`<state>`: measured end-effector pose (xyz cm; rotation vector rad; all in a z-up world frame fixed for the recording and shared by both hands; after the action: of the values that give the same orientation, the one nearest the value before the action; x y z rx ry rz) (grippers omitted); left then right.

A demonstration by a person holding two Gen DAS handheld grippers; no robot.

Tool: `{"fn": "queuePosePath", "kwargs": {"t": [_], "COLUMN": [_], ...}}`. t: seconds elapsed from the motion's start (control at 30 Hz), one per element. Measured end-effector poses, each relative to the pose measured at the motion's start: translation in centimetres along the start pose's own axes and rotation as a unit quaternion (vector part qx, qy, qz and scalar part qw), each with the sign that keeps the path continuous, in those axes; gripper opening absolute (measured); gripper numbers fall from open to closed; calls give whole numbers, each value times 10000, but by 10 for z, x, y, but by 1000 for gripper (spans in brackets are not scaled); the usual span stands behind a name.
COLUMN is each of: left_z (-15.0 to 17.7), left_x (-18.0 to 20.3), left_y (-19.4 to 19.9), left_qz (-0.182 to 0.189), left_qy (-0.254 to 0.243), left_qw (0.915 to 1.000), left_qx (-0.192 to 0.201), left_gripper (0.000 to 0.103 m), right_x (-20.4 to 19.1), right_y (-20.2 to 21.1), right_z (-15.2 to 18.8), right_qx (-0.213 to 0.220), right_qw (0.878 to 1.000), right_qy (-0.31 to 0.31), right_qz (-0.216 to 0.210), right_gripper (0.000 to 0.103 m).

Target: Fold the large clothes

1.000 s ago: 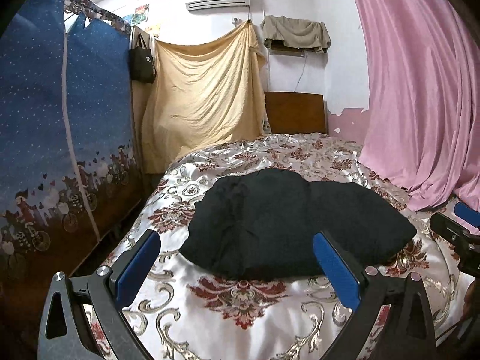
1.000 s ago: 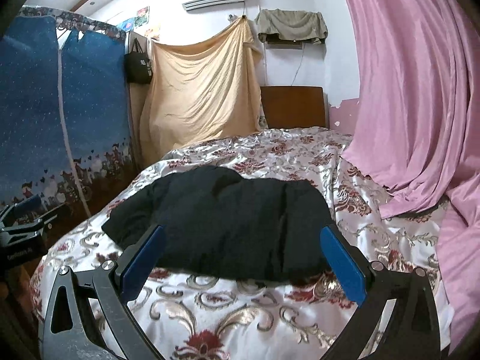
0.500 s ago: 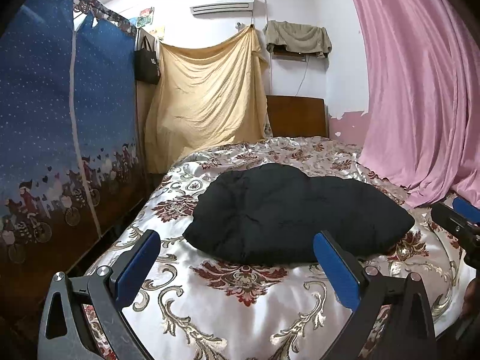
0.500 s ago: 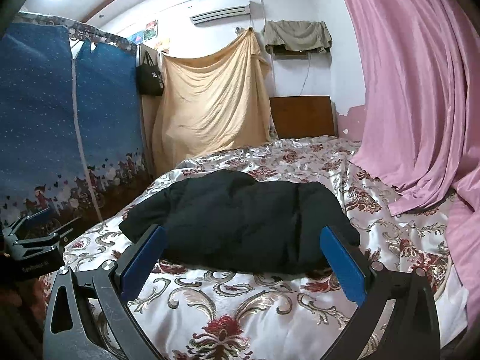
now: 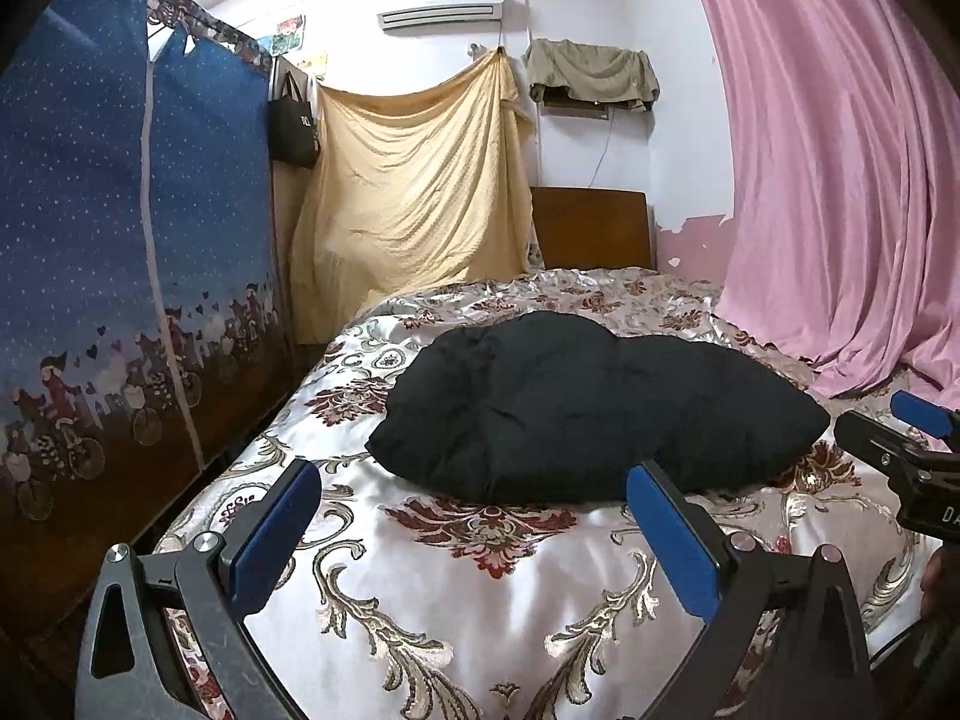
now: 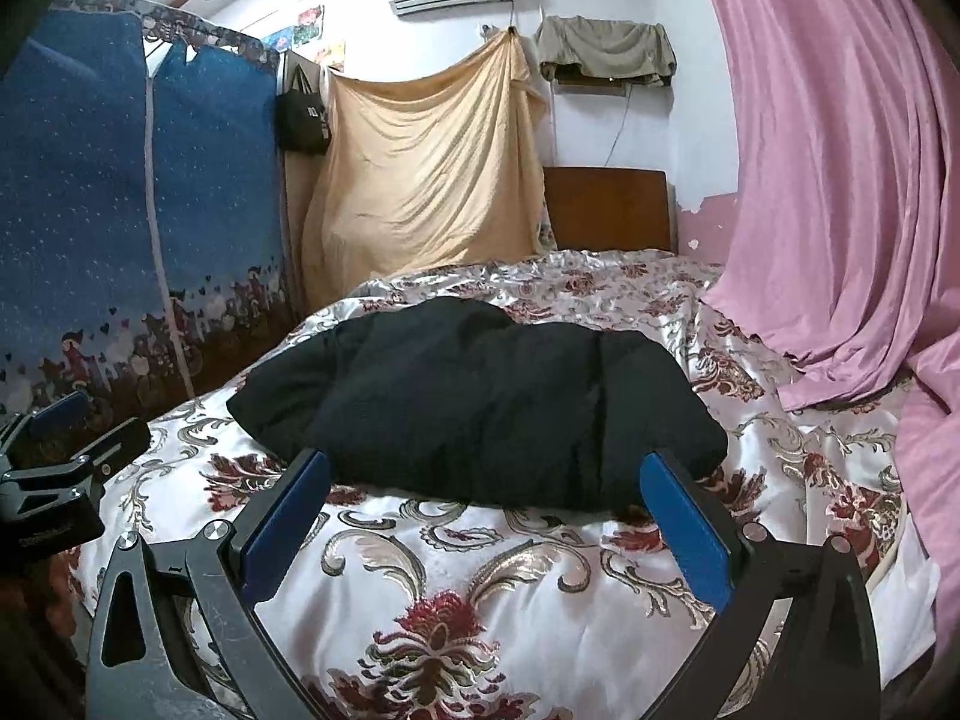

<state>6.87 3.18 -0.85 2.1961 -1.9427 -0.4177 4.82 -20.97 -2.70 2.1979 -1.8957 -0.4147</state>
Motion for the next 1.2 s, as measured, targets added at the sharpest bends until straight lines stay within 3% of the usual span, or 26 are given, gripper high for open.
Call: {"fn": "queuePosePath", "kwargs": {"t": [1.2], "left_z": [2], "left_x": [1], "left_y": [-1], "left_qz": [-27], "left_qy": [-51], "left_qw": [10000], "left_qx": [-38], "left_gripper": [103], "right_x": [0], "right_y": [-2], "right_z": [5], "right_qx": [-42], "right_qw": [10000], "right_qy": [-29], "right_qz": [-35], "right_gripper": [101]}}
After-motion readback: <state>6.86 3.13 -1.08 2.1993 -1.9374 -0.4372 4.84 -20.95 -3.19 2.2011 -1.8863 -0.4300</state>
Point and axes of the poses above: each gripper's, at about its wrist camera, not at the fingertips, and y roughly against the way its jaws point, x to its right, z to its underside, the point moved 7 cm from there along -y, roughly the way its jaws point, and after that the axes turned 11 degrees about -z, right-handed, at the moved point
